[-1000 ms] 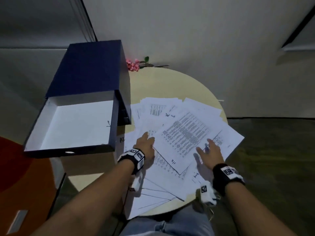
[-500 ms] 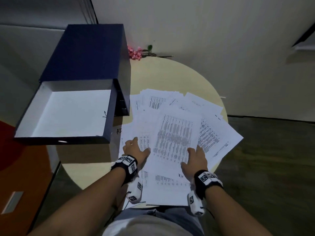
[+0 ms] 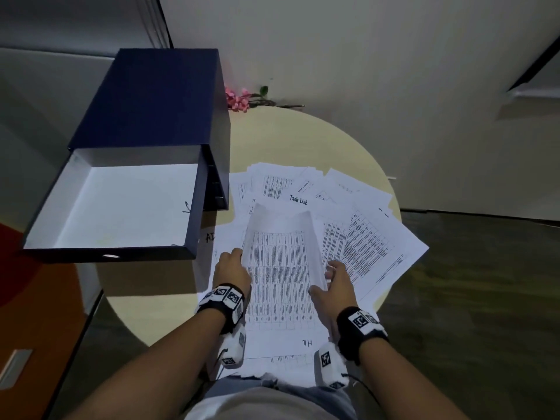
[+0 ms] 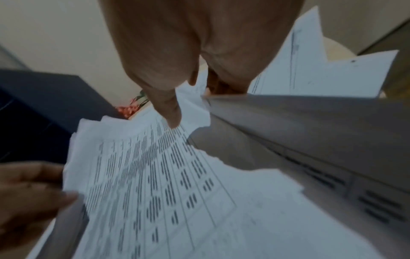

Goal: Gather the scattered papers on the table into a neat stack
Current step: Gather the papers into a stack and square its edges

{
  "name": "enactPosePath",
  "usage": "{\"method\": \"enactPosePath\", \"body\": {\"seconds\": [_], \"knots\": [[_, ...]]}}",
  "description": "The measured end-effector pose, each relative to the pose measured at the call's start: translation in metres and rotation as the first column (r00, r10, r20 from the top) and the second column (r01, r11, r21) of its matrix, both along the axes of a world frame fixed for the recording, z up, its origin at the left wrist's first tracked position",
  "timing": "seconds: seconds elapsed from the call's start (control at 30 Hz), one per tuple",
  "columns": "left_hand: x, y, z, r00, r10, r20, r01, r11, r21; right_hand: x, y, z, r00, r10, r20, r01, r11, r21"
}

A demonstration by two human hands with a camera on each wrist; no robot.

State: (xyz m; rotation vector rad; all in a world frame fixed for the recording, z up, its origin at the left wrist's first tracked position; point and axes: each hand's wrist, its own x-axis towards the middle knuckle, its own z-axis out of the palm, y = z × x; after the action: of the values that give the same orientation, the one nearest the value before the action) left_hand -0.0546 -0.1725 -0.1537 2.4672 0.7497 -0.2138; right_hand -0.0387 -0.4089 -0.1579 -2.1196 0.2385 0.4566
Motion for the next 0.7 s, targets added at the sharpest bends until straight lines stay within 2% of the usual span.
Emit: {"method": "enactPosePath", "body": {"seconds": [0.07, 0.17, 0.23, 0.3, 0.37, 0.4, 0.43, 0.53, 0.57, 0.6, 0.63, 0.7], "knots": [[-0.003, -0.002, 0.006, 0.998, -0.019, 0.06, 0.021, 0.999, -0.028, 0.007, -0.003, 0.004, 0.998, -0.023, -0.061, 0.023, 1.0, -0.002], [-0.006, -0.006, 0.014, 0.997, 0.038, 0.064, -0.027, 0.987, -0.16, 0.011, -0.011, -0.001, 0.999, 0.004, -0.05, -0.009, 0.995, -0.096], [-0.008, -0.007, 0.02, 0.993, 0.03, 0.112, -0.001, 0.968, -0.252, 0.012, -0.012, -0.004, 0.998, -0.024, -0.052, 0.021, 0.998, -0.052], [-0.006, -0.007, 0.033, 0.97, 0.084, 0.227, 0.008, 0.926, -0.378, 0.012, -0.011, 0.001, 0.99, -0.123, -0.076, 0.135, 0.972, 0.191], [-0.001, -0.007, 0.05, 0.921, 0.21, 0.33, 0.0, 0.844, -0.536, 0.015, -0.01, 0.015, 0.963, -0.213, -0.163, 0.267, 0.819, 0.508], [0.002, -0.007, 0.059, 0.896, 0.265, 0.356, 0.002, 0.8, -0.6, 0.018, -0.01, 0.024, 0.96, -0.198, -0.195, 0.277, 0.748, 0.603], [0.006, -0.008, 0.071, 0.875, 0.299, 0.38, 0.018, 0.765, -0.644, 0.023, -0.013, 0.031, 0.962, -0.17, -0.215, 0.27, 0.714, 0.646], [0.021, -0.011, 0.106, 0.815, 0.375, 0.443, 0.098, 0.663, -0.742, 0.038, -0.018, 0.061, 0.978, -0.072, -0.195, 0.178, 0.772, 0.61], [0.025, -0.012, 0.119, 0.798, 0.408, 0.444, 0.132, 0.601, -0.788, 0.041, -0.019, 0.075, 0.979, -0.074, -0.19, 0.17, 0.811, 0.56], [0.03, -0.012, 0.129, 0.793, 0.417, 0.443, 0.163, 0.556, -0.815, 0.046, -0.021, 0.085, 0.981, -0.102, -0.166, 0.178, 0.814, 0.552], [0.034, -0.011, 0.134, 0.806, 0.376, 0.457, 0.185, 0.574, -0.798, 0.051, -0.021, 0.098, 0.982, -0.147, -0.12, 0.189, 0.824, 0.534], [0.04, -0.011, 0.136, 0.854, 0.22, 0.471, 0.219, 0.67, -0.71, 0.059, -0.026, 0.117, 0.978, -0.194, -0.07, 0.201, 0.822, 0.533]]}}
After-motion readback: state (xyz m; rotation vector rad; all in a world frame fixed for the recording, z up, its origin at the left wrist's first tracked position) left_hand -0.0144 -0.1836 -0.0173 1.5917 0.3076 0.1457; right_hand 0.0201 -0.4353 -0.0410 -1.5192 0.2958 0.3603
